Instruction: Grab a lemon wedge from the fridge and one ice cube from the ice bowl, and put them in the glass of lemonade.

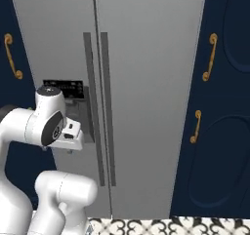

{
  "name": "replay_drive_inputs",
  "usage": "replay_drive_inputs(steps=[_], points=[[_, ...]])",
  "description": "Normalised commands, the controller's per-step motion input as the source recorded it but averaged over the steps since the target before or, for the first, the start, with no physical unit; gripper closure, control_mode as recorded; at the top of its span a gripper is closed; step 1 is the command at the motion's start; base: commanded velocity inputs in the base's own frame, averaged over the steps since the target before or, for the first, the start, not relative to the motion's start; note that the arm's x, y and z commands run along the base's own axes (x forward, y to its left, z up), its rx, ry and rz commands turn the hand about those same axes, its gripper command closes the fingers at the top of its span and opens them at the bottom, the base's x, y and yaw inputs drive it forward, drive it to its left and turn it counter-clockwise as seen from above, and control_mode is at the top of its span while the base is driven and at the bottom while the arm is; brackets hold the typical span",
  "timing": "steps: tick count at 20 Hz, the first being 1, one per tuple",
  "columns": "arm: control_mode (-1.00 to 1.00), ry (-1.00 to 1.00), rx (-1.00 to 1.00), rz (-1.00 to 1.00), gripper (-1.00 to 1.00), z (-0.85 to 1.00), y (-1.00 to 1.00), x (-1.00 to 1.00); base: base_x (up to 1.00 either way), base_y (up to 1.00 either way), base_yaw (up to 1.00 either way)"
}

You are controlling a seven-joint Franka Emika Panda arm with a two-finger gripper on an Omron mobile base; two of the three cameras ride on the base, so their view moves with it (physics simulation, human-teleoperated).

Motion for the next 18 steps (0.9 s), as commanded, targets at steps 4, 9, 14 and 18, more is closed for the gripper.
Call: replay_drive_inputs(steps=[4, 9, 14, 18], points=[[1.0, 0.0, 0.0, 0.0, -1.0, 0.0, 0.0, 0.0, 0.36, -0.75, 0.0], [1.0, 0.0, 0.0, 0.0, -1.0, 0.0, 0.0, 0.0, 0.02, -0.25, 0.03], [1.0, 0.0, 0.0, 0.0, -1.0, 0.0, 0.0, 0.0, -0.28, -0.03, 0.18], [1.0, 0.0, 0.0, 0.0, -1.0, 0.0, 0.0, 0.0, -0.51, 0.0, 0.14]])
